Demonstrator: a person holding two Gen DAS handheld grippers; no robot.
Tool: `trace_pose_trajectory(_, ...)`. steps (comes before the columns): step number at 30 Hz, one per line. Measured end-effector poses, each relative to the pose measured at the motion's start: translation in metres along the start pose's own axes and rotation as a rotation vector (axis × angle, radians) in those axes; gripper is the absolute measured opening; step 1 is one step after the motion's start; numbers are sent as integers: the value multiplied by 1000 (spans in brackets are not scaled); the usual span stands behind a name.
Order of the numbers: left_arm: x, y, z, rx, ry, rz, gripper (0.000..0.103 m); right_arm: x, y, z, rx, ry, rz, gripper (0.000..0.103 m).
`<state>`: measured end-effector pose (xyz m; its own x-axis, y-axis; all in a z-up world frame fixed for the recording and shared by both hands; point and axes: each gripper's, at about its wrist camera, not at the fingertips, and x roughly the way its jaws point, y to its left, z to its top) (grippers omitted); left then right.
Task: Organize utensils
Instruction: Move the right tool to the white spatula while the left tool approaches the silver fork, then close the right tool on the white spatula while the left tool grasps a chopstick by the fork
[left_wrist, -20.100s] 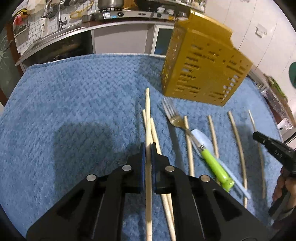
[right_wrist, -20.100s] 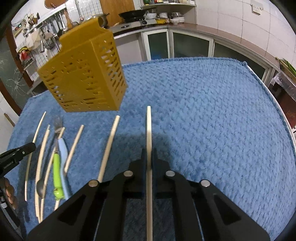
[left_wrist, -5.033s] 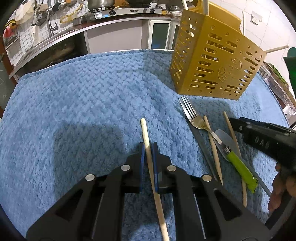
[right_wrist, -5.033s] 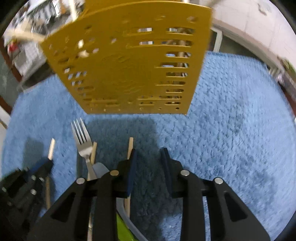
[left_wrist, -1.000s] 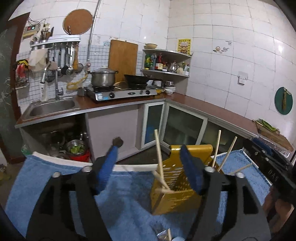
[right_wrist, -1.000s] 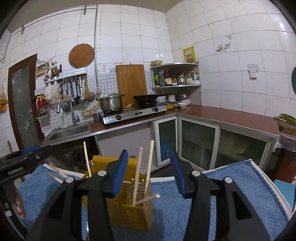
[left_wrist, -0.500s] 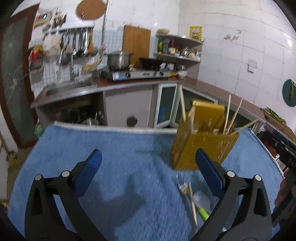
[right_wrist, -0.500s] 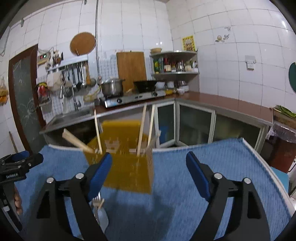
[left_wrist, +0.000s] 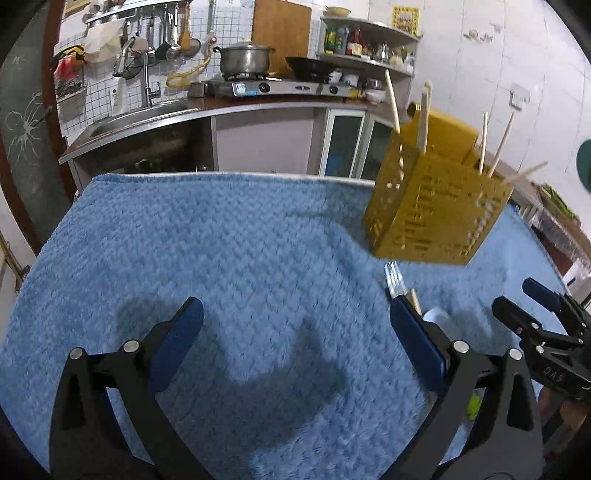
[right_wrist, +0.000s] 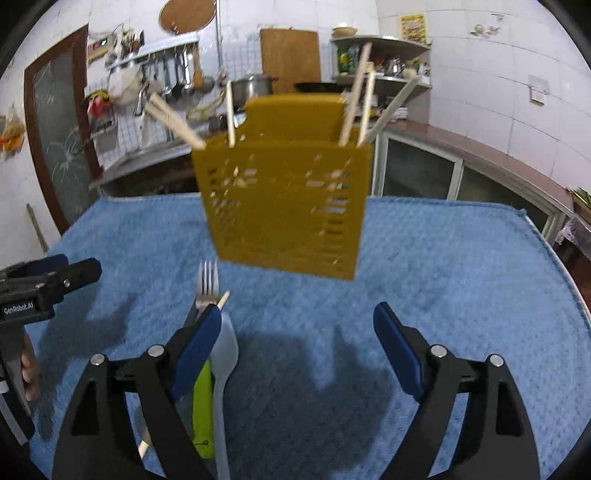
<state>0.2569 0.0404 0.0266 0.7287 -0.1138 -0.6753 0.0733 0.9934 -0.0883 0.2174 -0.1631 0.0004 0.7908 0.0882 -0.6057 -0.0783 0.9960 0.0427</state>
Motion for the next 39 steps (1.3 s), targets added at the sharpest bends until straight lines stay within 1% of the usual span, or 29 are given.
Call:
trace_pose_trajectory(1, 3, 1, -1, -2, 11, -2, 98, 6, 3, -2, -7, 18, 7, 82)
trace_pose_trajectory(2, 5, 2, -3, -7, 20, -4, 98, 10, 6, -2, -12, 33, 11, 79)
trace_pose_trajectory(3, 9, 3, -5, -15, 34, -9, 98, 17, 9, -4, -18, 56, 19, 72)
trace_pose_trajectory(4, 11, 4, -6, -19, 46, -17, 98, 22, 11, -4, -21, 72, 26, 68)
trace_pose_trajectory(6, 16, 6, -7, -24, 62, -23, 98, 34, 16, -6, -23, 118, 57, 56)
trace_pose_trajectory(8, 18, 7, -7, -24, 68, -25, 98, 41, 23, -5, -27, 146, 82, 49)
trace_pose_trajectory(9, 18, 8, -8, -24, 71, -25, 98, 44, 26, -7, -32, 156, 92, 47)
trace_pose_trajectory(11, 19, 10, -7, -24, 72, -24, 98, 48, 31, -7, -37, 167, 119, 42)
trace_pose_trajectory(13, 19, 12, -7, -31, 73, -25, 98, 51, 37, -7, -52, 182, 141, 35)
trace_pose_trajectory(14, 19, 13, -6, -37, 75, -30, 98, 53, 40, -7, -60, 192, 151, 26)
trace_pose_trajectory(16, 18, 13, -6, -44, 78, -35, 98, 56, 44, -8, -68, 202, 160, 23)
trace_pose_trajectory(17, 18, 13, -6, -46, 79, -38, 98, 56, 45, -8, -71, 202, 166, 18)
trace_pose_trajectory(19, 18, 11, -7, -42, 82, -42, 98, 57, 47, -7, -72, 202, 170, 16)
trace_pose_trajectory(21, 19, 7, -7, -37, 90, -51, 98, 56, 44, -4, -57, 190, 170, 7)
trace_pose_trajectory(23, 19, 2, -8, -31, 93, -60, 98, 51, 36, -2, -38, 182, 179, 4)
trace_pose_trajectory(26, 21, -9, -10, -11, 99, -69, 97, 47, 29, -1, -34, 179, 180, 3)
trace_pose_trajectory(29, 22, -18, -10, -1, 108, -70, 94, 44, 21, 1, -30, 171, 160, 3)
trace_pose_trajectory(32, 24, -26, -10, 4, 123, -88, 89, 40, 8, 3, -13, 162, 137, 3)
trace_pose_trajectory(33, 25, -30, -10, 8, 127, -98, 86, 39, 3, 4, -12, 157, 124, 3)
trace_pose_trajectory(34, 26, -33, -11, 11, 130, -110, 80, 37, -3, 4, -10, 154, 107, 3)
trace_pose_trajectory(35, 27, -36, -11, 17, 137, -120, 76, 36, -10, 3, -5, 153, 98, 3)
trace_pose_trajectory(37, 33, -46, -11, 42, 173, -136, 58, 34, -24, 3, 16, 154, 81, 3)
trace_pose_trajectory(39, 38, -53, -13, 56, 199, -137, 49, 33, -36, 2, 31, 152, 67, 3)
